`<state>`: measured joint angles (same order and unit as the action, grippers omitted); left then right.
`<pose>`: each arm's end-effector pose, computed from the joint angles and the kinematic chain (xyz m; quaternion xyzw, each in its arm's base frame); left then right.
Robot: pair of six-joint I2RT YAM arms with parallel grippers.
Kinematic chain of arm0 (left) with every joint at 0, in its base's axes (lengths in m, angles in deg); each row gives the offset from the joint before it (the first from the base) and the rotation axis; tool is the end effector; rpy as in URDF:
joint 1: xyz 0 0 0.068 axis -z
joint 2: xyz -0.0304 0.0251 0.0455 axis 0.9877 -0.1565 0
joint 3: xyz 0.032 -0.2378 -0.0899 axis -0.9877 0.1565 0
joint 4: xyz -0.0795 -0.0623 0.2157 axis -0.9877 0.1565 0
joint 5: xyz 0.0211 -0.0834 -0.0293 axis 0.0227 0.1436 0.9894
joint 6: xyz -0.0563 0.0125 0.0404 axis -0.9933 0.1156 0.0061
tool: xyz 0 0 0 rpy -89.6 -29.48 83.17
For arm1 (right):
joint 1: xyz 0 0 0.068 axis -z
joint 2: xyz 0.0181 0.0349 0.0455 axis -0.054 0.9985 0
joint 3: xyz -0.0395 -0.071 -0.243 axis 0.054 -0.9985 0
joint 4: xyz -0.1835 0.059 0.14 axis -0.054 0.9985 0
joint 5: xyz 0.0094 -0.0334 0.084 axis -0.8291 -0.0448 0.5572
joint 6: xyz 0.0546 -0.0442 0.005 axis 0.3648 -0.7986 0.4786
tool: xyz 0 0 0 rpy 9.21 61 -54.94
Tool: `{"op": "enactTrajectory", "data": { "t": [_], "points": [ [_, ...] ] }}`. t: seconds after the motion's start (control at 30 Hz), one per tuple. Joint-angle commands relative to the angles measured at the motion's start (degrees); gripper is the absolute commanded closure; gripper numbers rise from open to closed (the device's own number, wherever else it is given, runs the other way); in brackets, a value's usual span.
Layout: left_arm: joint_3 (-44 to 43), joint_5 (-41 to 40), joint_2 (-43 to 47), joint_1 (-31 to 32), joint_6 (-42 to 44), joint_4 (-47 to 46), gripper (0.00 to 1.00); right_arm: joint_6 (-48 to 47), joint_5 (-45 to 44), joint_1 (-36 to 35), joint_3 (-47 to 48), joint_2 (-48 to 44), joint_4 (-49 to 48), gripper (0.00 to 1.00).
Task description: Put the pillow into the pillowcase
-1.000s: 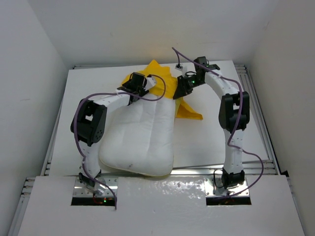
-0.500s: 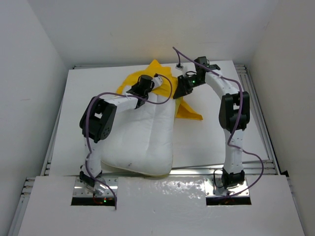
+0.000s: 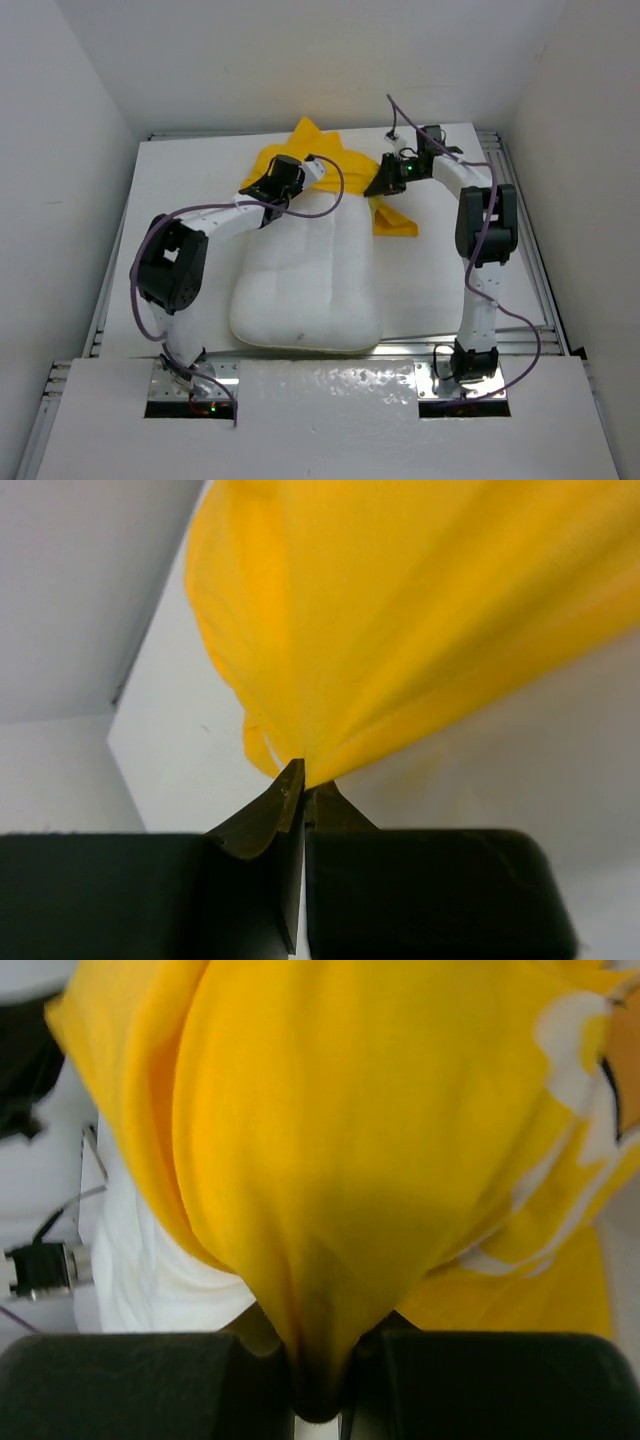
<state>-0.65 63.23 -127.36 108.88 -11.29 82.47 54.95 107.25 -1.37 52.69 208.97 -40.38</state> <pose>0.3695 -0.1686 0.2041 0.4181 0.7763 0.2370 0.4078 0.4467 0.0808 0.1551 -0.0778 0.8702 0.4518 0.1806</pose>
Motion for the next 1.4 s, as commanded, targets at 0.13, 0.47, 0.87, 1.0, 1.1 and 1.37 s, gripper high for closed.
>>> {"op": "enactTrajectory", "data": {
  "t": [0.13, 0.47, 0.87, 1.0, 1.1, 1.37],
  "points": [
    [0.4, 8.6, 7.6, 5.2, -13.9, 23.3, 1.0, 16.2, -4.8, -0.7, 16.3, 2.3, -17.6, 0.98],
    [-3.8, 14.1, 9.6, 5.3, -20.0, 30.8, 0.91, 23.7, -6.9, -1.1, 18.2, 8.3, -24.7, 0.36],
    [2.6, 20.5, 24.3, -12.2, -26.6, 30.9, 0.04, -8.5, -36.1, -8.8, -17.7, -24.7, -19.7, 0.01],
    [17.3, 32.2, 29.3, -15.7, -28.5, 27.2, 0.37, -14.9, -41.6, -18.8, -37.2, -38.2, -30.5, 0.01],
    [19.7, 34.8, 28.2, -16.3, -30.6, 23.4, 0.14, -20.0, -49.2, -27.5, -42.9, -39.7, -36.3, 0.01],
    [23.1, 40.1, 19.5, -18.0, -41.0, 13.5, 0.18, -22.1, -60.3, -39.0, -50.4, -39.2, -39.6, 0.01]
  ]
}}
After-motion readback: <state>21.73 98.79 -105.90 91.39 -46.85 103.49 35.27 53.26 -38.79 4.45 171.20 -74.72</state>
